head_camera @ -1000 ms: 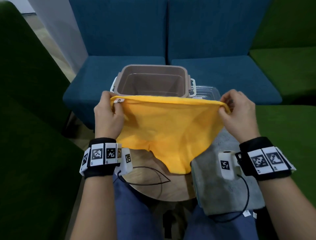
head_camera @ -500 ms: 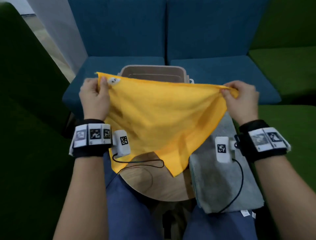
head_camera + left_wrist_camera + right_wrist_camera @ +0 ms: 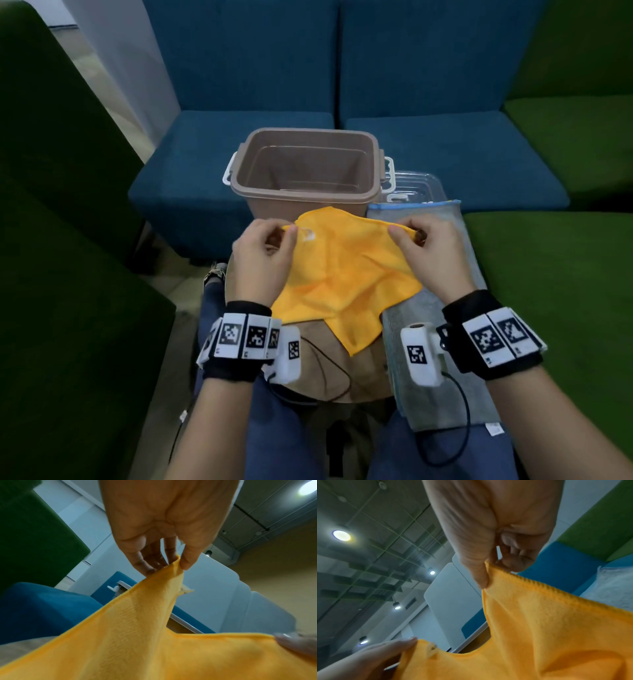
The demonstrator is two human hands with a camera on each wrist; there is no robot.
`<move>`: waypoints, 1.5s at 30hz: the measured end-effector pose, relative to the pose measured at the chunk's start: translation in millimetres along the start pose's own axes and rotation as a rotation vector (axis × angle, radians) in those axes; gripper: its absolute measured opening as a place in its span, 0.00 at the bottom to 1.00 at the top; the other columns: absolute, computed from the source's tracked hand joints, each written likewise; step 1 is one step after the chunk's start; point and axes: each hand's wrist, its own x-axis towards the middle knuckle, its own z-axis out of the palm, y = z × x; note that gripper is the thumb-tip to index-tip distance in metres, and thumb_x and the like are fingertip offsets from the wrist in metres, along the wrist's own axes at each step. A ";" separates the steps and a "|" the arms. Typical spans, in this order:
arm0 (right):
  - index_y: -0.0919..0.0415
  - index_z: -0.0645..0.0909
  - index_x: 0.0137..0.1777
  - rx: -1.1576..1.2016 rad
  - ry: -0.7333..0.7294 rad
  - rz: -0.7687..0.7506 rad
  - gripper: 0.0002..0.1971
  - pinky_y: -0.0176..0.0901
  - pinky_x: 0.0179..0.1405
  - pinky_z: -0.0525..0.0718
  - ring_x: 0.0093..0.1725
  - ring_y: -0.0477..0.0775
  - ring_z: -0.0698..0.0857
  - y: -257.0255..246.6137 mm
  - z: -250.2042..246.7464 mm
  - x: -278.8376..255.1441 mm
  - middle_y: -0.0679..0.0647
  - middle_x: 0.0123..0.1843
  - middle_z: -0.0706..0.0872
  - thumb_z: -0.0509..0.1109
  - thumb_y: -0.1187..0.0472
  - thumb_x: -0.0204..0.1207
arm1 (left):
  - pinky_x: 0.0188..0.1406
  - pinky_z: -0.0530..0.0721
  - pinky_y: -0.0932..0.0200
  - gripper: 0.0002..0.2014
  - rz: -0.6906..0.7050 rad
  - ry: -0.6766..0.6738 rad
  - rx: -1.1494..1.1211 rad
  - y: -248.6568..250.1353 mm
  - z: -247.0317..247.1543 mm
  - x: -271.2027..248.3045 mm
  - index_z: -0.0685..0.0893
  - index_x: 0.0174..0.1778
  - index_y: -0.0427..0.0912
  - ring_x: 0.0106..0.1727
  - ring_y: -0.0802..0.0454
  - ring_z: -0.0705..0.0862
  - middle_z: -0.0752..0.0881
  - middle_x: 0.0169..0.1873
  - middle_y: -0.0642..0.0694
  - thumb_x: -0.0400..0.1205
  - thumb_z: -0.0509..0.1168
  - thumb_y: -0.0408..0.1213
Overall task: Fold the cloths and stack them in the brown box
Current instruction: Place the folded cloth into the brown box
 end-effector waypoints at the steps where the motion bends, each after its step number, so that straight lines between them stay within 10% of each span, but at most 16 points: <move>1: 0.60 0.88 0.45 0.014 -0.022 -0.002 0.05 0.30 0.35 0.72 0.34 0.37 0.78 -4.0 2.5 -3.1 0.46 0.37 0.86 0.71 0.62 0.80 | 0.39 0.77 0.70 0.04 0.016 -0.010 -0.007 3.9 3.4 -4.2 0.89 0.42 0.47 0.36 0.65 0.81 0.84 0.34 0.56 0.80 0.68 0.40; 23: 0.61 0.84 0.48 0.248 -0.151 0.044 0.05 0.42 0.45 0.89 0.41 0.43 0.89 -41.6 17.2 -34.6 0.49 0.39 0.89 0.71 0.71 0.77 | 0.37 0.86 0.67 0.02 -0.054 -0.094 -0.173 38.7 27.3 -40.7 0.91 0.42 0.43 0.33 0.62 0.88 0.90 0.33 0.50 0.76 0.75 0.33; 37: 0.59 0.87 0.43 0.249 -0.080 0.050 0.04 0.32 0.40 0.86 0.38 0.40 0.88 -49.6 9.7 -40.3 0.45 0.37 0.90 0.76 0.68 0.74 | 0.38 0.79 0.78 0.03 0.068 -0.103 -0.200 46.4 29.6 -49.1 0.91 0.44 0.41 0.40 0.65 0.88 0.91 0.40 0.54 0.77 0.74 0.31; 45: 0.59 0.87 0.44 0.267 -0.087 0.043 0.04 0.38 0.43 0.88 0.39 0.41 0.88 -50.0 8.1 -41.3 0.46 0.38 0.90 0.73 0.67 0.77 | 0.36 0.86 0.65 0.02 0.153 -0.034 -0.158 44.6 33.5 -52.1 0.89 0.40 0.41 0.37 0.62 0.87 0.90 0.37 0.52 0.74 0.75 0.31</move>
